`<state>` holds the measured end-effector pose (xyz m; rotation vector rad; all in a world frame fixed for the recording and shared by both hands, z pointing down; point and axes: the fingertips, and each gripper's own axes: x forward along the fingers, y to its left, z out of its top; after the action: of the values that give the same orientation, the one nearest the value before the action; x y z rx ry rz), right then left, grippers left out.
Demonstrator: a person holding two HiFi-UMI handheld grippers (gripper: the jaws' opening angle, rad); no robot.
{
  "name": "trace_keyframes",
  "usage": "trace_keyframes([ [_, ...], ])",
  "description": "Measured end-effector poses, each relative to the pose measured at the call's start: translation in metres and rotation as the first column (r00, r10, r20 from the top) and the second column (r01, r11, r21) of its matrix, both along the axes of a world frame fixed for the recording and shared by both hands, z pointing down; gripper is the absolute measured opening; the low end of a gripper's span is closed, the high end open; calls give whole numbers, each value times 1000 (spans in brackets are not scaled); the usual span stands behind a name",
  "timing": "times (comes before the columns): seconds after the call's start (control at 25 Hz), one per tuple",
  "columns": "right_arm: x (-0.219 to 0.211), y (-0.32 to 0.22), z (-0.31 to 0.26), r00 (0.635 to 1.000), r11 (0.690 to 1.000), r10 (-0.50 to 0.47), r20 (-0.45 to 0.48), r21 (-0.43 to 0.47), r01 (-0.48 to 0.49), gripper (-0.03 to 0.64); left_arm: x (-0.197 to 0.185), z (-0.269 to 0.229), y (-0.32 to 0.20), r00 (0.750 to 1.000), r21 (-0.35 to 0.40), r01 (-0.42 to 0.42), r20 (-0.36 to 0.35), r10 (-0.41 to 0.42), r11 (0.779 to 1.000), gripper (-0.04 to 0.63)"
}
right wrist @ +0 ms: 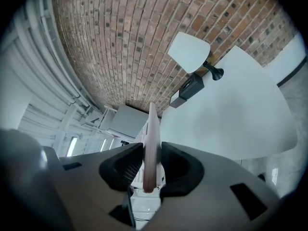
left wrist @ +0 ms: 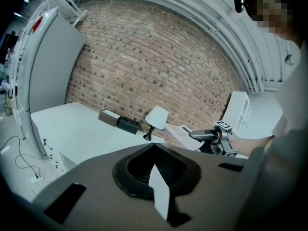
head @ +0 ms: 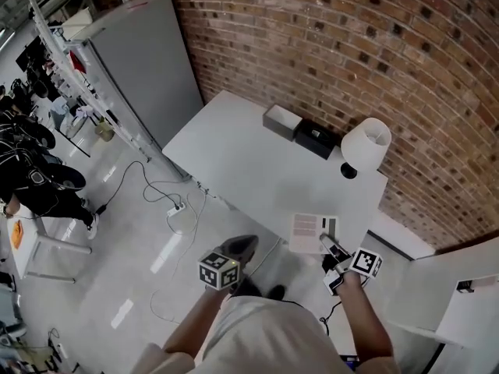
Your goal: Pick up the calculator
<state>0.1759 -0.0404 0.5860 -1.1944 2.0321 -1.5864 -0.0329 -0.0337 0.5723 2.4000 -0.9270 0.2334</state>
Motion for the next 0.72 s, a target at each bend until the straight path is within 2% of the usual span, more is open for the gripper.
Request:
trace_keyframes([
  [0.12, -6, -1, -8, 1000, 999, 5, -11, 42, -5, 132, -11, -1, 3, 1000, 5, -6, -6, 6, 1000, 11],
  [0.32, -25, -2, -30, 999, 994, 31, 33, 100, -34, 132, -30, -9, 2, 999, 10, -35, -16, 35, 999, 12],
  [0.72, -45, -14, -41, 995, 990, 103, -9, 92, -102, 131, -61, -33, -25, 997, 59, -68, -34, 70, 996, 11],
])
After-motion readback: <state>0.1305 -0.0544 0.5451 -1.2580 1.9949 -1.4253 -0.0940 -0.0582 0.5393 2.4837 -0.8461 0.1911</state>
